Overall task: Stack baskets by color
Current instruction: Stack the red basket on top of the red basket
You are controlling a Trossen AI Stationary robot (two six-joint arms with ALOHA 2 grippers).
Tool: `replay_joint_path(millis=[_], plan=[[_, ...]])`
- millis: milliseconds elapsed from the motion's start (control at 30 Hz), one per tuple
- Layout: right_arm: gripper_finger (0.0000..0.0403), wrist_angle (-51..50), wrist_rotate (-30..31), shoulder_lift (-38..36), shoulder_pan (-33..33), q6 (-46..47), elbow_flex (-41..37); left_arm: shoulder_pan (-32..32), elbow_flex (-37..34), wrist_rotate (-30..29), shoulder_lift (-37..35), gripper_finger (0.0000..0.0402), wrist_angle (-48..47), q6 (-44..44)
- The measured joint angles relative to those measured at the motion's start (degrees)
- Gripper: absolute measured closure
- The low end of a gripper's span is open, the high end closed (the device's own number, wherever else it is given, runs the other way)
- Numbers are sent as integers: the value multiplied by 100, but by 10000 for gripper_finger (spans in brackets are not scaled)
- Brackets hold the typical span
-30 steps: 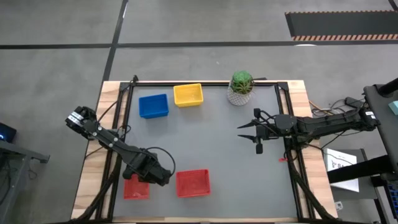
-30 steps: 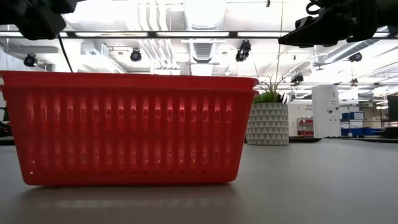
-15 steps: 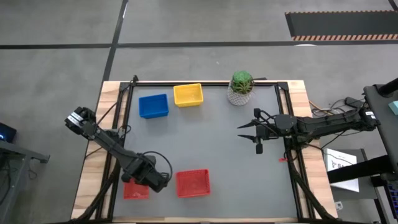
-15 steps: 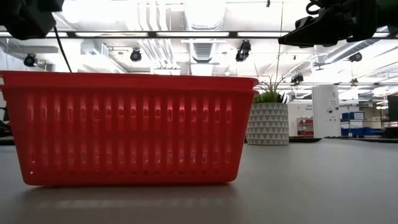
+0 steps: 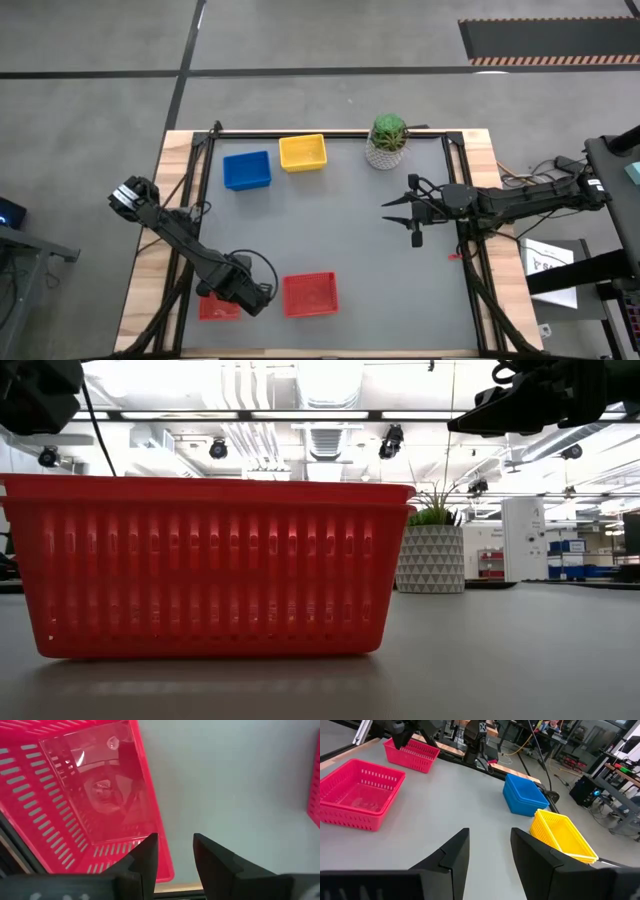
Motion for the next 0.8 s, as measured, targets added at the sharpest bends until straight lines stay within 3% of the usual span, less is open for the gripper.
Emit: replay_joint_path(millis=[300, 667, 800], plan=[[266, -2, 0, 1, 0, 4, -15, -63, -2, 0, -39, 289, -36, -2], [266, -2, 0, 1, 0, 20, -22, -113, -13, -25, 55, 180, -464, 160], [266, -2, 2, 1, 0, 17, -24, -115, -118, -81, 135, 168, -402, 169]])
